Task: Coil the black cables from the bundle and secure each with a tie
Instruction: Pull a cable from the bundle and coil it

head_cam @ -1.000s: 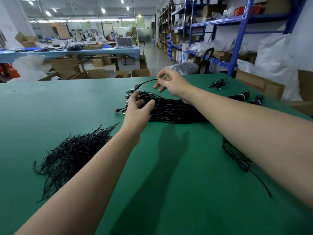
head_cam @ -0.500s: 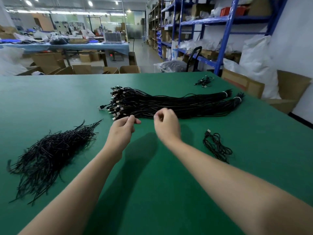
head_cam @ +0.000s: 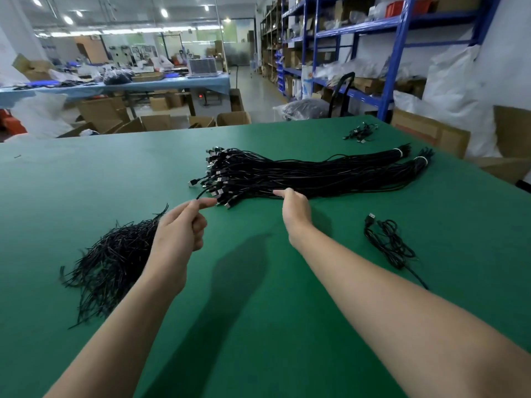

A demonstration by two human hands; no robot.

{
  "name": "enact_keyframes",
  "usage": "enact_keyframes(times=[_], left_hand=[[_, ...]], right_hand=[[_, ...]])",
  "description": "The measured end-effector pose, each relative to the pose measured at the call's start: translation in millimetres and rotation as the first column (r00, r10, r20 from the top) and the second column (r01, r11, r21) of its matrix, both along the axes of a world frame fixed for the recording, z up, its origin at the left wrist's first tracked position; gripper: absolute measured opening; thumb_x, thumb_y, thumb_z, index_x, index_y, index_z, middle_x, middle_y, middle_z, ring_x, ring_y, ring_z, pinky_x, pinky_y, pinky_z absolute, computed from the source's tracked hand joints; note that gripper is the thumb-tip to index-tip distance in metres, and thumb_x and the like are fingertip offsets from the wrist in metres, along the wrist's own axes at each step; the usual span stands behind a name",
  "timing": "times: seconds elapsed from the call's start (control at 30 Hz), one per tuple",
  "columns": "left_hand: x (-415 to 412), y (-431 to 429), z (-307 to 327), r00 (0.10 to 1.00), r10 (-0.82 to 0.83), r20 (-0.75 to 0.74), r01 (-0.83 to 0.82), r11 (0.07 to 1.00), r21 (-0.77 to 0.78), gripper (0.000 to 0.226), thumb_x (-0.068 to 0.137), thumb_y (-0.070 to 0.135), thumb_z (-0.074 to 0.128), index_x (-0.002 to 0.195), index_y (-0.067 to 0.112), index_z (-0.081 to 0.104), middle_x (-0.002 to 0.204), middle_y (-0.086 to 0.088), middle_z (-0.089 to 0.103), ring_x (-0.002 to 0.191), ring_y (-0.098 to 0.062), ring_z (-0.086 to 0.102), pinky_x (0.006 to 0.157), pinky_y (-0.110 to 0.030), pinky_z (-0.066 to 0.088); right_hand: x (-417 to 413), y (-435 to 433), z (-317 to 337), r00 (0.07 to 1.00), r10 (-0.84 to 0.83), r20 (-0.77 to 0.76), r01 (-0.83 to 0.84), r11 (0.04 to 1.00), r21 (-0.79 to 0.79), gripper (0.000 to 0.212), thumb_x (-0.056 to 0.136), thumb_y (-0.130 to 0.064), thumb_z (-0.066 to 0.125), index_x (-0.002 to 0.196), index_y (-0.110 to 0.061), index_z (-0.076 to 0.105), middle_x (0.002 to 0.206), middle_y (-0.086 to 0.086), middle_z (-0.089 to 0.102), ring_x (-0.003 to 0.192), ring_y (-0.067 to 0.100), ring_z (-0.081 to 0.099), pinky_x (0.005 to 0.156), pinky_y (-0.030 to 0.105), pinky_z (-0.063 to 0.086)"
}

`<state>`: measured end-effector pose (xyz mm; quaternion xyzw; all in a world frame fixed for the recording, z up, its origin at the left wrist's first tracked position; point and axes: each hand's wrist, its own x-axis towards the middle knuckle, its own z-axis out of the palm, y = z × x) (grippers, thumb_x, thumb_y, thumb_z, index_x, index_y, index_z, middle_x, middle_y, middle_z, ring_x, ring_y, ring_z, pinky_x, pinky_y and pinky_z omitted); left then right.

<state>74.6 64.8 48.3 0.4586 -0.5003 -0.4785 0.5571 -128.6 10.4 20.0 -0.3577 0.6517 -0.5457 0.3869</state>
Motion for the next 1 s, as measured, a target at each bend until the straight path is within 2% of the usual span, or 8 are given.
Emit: enact_keyframes(times=[0.07, 0.13, 0.27, 0.4, 0.67, 0.77, 0.9, 1.0], left_hand=[[-12, 6, -12, 0.999, -0.047, 0.001, 0.047, 0.998, 0.029, 0.033, 0.102, 0.007, 0.037, 0.107, 0.008, 0.070, 0.058, 0.005, 0.047, 0.049, -0.010, 0.030, 0.045, -0.021, 0.024], [-28, 18, -24, 0.990, -0.129, 0.056, 0.126, 0.990, 0.057, 0.030, 0.099, -0.001, 0.038, 0.109, 0.006, 0.065, 0.064, 0.001, 0.060, 0.051, -0.010, 0.041, 0.047, -0.020, 0.032], [-39, 45, -45, 0.952, -0.302, 0.055, 0.295, 0.949, 0.107, 0.005, 0.106, 0.004, 0.047, 0.105, 0.006, 0.051, 0.075, -0.007, 0.072, 0.062, -0.013, 0.064, 0.059, -0.022, 0.054], [-31, 52, -43, 0.894, -0.386, 0.230, 0.379, 0.922, 0.076, 0.016, 0.104, 0.012, 0.054, 0.099, 0.001, 0.065, 0.078, -0.006, 0.072, 0.066, -0.015, 0.065, 0.063, -0.023, 0.055], [-52, 75, -28, 0.892, -0.422, 0.166, 0.430, 0.903, -0.017, 0.020, 0.096, 0.010, 0.066, 0.102, 0.007, 0.046, 0.080, -0.015, 0.075, 0.057, -0.019, 0.063, 0.055, -0.024, 0.049], [-54, 84, -30, 0.890, -0.439, 0.121, 0.445, 0.896, -0.018, 0.020, 0.096, 0.007, 0.065, 0.099, 0.005, 0.045, 0.080, -0.018, 0.075, 0.061, -0.024, 0.069, 0.057, -0.028, 0.053], [-53, 97, -40, 0.860, -0.491, 0.139, 0.490, 0.871, 0.043, 0.018, 0.097, 0.010, 0.064, 0.096, 0.003, 0.047, 0.084, -0.018, 0.076, 0.069, -0.027, 0.073, 0.064, -0.032, 0.056], [-45, 97, -39, 0.811, -0.532, 0.244, 0.546, 0.838, 0.014, 0.020, 0.100, 0.022, 0.061, 0.104, 0.003, 0.057, 0.090, -0.004, 0.077, 0.084, -0.017, 0.072, 0.075, -0.032, 0.055]], right_hand=[[22, 16, 11, 0.856, 0.202, 0.476, -0.163, 0.979, -0.122, 0.049, 0.106, -0.038, 0.029, 0.116, -0.009, 0.068, 0.121, 0.012, 0.070, 0.104, 0.022, 0.066, 0.100, 0.038, 0.045], [37, 34, 21, 0.657, 0.320, 0.682, -0.240, 0.947, -0.213, 0.052, 0.108, -0.047, 0.029, 0.113, -0.007, 0.061, 0.108, 0.016, 0.073, 0.093, 0.025, 0.071, 0.098, 0.039, 0.050], [34, 63, 39, 0.565, 0.341, 0.752, -0.187, 0.940, -0.285, 0.035, 0.110, -0.027, 0.038, 0.095, -0.006, 0.061, 0.074, 0.006, 0.067, 0.068, 0.017, 0.066, 0.075, 0.032, 0.060], [11, 88, 51, 0.514, 0.285, 0.809, -0.044, 0.951, -0.308, 0.031, 0.109, -0.021, 0.039, 0.090, -0.006, 0.058, 0.069, 0.004, 0.051, 0.061, 0.015, 0.050, 0.057, 0.026, 0.058], [3, 138, 36, 0.579, 0.395, 0.713, -0.255, 0.919, -0.302, 0.039, 0.104, -0.031, 0.050, 0.080, -0.009, 0.071, 0.068, 0.004, 0.066, 0.059, 0.018, 0.067, 0.061, 0.031, 0.059], [5, 151, 30, 0.576, 0.380, 0.724, -0.250, 0.925, -0.286, 0.037, 0.101, -0.043, 0.051, 0.078, -0.017, 0.065, 0.065, -0.001, 0.059, 0.058, 0.014, 0.061, 0.068, 0.030, 0.049], [2, 161, 26, 0.500, 0.361, 0.787, -0.193, 0.933, -0.305, 0.043, 0.105, -0.044, 0.041, 0.071, -0.019, 0.047, 0.051, -0.006, 0.030, 0.044, 0.010, 0.029, 0.044, 0.022, 0.029], [-2, 167, 27, 0.513, 0.387, 0.766, -0.278, 0.919, -0.278, 0.046, 0.107, -0.043, 0.036, 0.068, -0.020, 0.041, 0.049, -0.009, 0.022, 0.043, 0.007, 0.018, 0.044, 0.023, 0.012]])
